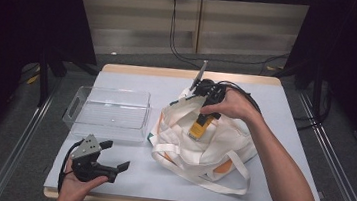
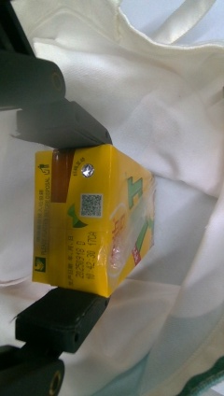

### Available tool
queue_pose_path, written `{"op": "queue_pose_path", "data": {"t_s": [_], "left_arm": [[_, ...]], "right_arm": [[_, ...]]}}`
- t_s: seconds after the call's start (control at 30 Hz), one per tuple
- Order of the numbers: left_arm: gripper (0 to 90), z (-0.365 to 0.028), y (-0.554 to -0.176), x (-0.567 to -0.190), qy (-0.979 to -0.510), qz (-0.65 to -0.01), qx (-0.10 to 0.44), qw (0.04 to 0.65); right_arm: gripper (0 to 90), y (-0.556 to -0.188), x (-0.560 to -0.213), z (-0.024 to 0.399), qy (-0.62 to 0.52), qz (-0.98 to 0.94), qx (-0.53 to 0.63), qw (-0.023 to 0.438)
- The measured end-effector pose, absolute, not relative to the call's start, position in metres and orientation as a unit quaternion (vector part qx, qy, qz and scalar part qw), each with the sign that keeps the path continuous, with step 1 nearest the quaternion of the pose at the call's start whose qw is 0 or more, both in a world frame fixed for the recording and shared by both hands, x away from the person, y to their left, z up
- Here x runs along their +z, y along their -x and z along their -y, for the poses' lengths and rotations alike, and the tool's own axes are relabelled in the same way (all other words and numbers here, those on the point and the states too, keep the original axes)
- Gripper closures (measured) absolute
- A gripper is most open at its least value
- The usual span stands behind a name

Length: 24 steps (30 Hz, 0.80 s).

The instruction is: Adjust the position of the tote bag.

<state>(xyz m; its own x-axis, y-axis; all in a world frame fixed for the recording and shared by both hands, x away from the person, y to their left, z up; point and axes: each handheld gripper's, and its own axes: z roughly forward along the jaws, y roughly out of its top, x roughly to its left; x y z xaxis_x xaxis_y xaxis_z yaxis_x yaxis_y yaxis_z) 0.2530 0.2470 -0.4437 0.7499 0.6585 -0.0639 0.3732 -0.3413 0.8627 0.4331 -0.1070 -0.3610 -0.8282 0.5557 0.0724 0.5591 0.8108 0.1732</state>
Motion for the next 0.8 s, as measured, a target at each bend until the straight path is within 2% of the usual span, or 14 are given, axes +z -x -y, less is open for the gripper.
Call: {"op": "queue_pose_path", "data": {"t_s": [0.43, 0.8], "left_arm": [[6.2, -0.2478, -0.2528, -0.4434, -0.807, -0.317, 0.149, 0.475], [6.2, -0.2476, -0.2532, -0.4442, -0.807, -0.32, 0.148, 0.474]], "right_arm": [[26.7, -0.4289, -0.3652, 0.0986, 0.283, 0.95, -0.133, -0.008], [10.5, -0.4254, -0.3655, 0.1057, 0.294, 0.935, -0.195, -0.027]]}}
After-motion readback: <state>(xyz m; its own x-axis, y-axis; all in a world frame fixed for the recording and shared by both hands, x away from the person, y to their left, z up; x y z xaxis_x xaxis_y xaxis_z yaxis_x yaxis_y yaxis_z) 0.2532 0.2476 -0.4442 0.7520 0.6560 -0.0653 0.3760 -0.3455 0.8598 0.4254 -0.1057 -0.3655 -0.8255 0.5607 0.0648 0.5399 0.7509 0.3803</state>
